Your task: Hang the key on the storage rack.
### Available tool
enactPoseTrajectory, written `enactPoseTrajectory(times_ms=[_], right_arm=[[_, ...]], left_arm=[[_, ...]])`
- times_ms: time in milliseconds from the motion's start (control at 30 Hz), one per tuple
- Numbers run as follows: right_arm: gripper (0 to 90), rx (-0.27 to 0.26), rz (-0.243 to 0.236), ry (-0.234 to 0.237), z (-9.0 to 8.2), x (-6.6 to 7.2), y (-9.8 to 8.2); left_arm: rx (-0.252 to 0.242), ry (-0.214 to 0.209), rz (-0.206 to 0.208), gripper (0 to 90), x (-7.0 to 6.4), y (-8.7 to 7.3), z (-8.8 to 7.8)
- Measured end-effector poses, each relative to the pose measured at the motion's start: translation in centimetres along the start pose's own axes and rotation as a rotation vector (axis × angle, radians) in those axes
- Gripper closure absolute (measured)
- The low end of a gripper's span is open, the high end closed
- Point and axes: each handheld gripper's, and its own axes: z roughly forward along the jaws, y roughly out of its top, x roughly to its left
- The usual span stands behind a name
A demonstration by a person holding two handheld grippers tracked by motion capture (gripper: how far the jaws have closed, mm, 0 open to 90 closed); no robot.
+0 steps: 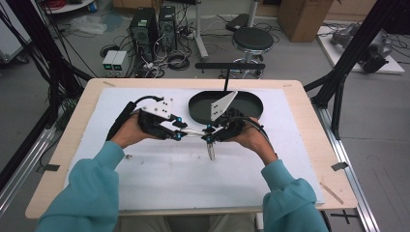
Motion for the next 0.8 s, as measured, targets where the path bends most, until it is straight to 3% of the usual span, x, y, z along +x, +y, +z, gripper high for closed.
enactPoseTrajectory(times_ms=[33,133,167,267,333,600,667,800], right_arm=[[74.6,0.002,0.003,0.0,-0.1,0.0,0.0],[74.7,-0.02,0.01,-0.003,-0.3,-0.2,-0.2],[74.6,-0.029,0.015,-0.005,-0.5,-0.3,-0.3],[74.7,-0.08,0.038,-0.009,-1.2,-0.7,-0.6],[74.6,-0.109,0.061,-0.018,-1.8,-1.1,-1.0],[74.7,-0.264,0.193,-0.068,-4.6,-2.9,-3.0],[74.7,-0.278,0.217,-0.086,-5.2,-3.3,-3.5],[74.6,-0.305,0.257,-0.124,-6.1,-4.2,-4.2]], left_arm=[[-0.022,0.005,0.001,58.5,0.1,-0.2,-0.2],[-0.087,0.051,0.003,39.9,0.1,-0.6,-0.6],[-0.098,0.086,-0.008,34.5,0.1,-0.7,-0.8],[-0.141,0.201,-0.106,3.5,0.2,-1.1,-1.2],[-0.182,0.224,-0.136,1.7,0.2,-1.6,-1.7],[-0.253,0.306,-0.183,1.7,-0.6,-3.6,-3.9],[-0.262,0.347,-0.196,1.7,-0.8,-4.3,-4.5],[-0.313,0.384,-0.227,1.7,-1.3,-5.8,-5.7]])
